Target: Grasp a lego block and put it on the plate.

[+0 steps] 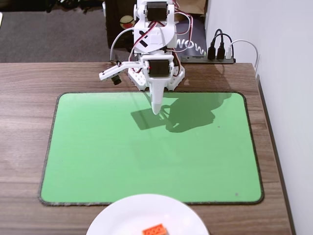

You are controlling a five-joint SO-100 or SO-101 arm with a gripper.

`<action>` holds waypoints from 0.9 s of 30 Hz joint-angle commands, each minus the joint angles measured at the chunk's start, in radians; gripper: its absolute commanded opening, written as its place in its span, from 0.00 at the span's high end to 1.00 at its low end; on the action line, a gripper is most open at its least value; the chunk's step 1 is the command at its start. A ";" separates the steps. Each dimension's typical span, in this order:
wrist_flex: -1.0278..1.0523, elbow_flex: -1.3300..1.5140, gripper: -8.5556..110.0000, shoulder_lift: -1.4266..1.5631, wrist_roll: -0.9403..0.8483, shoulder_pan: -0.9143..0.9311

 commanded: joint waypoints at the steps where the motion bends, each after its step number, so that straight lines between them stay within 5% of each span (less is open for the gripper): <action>1: 0.003 -0.006 0.92 0.005 0.021 0.003; 27: 0.003 -0.006 0.92 0.005 0.029 0.012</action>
